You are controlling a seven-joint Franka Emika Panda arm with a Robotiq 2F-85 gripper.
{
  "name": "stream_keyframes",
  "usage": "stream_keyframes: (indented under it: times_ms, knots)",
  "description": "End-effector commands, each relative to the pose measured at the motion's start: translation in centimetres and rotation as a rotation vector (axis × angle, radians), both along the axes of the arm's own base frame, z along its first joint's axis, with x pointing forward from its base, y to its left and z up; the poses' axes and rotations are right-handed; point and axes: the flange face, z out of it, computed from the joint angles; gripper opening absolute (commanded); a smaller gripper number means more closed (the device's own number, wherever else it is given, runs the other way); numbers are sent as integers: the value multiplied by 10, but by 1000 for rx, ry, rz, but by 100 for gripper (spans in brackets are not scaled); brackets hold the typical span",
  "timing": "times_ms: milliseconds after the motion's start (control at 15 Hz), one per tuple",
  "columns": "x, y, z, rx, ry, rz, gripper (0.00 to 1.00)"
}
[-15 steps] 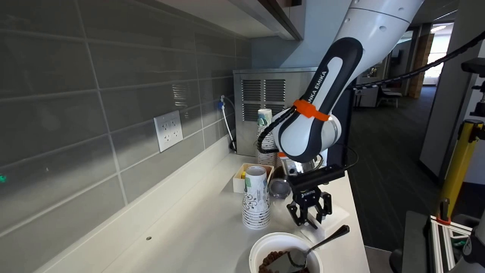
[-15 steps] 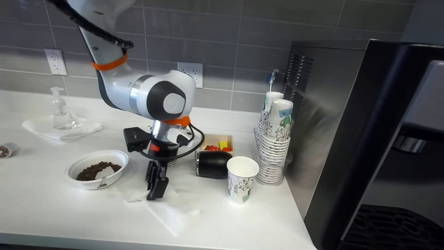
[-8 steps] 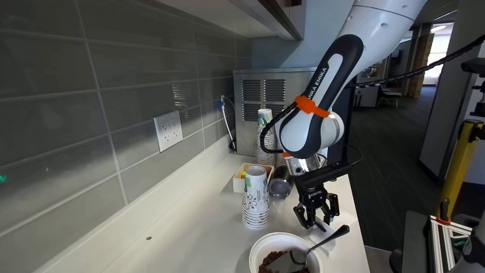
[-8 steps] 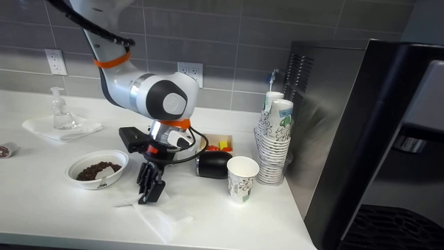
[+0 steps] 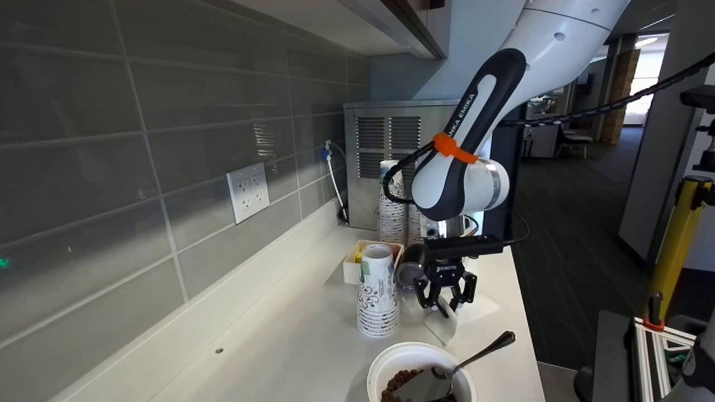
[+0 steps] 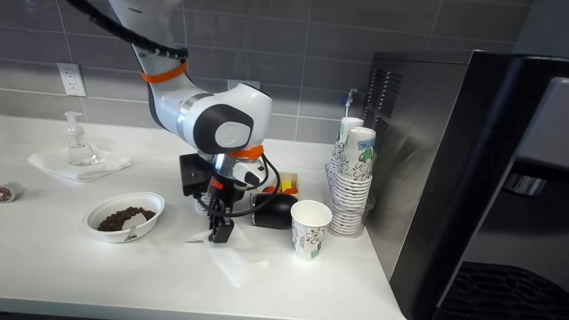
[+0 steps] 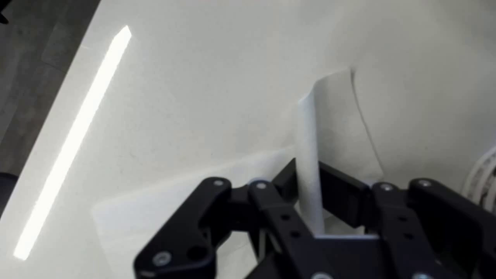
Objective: Wipe the counter with the tissue paper
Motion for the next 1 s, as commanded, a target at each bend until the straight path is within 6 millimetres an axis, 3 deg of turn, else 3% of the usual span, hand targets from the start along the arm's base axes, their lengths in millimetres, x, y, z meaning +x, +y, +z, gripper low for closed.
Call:
stream_keyframes:
  times_ms: [0, 533, 733, 933]
  knots:
    - [6, -9, -5, -28, -21, -53, 3]
    - [-44, -11, 3, -132, 142, -14, 3]
    - [-41, -5, 0, -102, 152, -30, 3]
    - [-22, -4, 2, -50, 66, -132, 3]
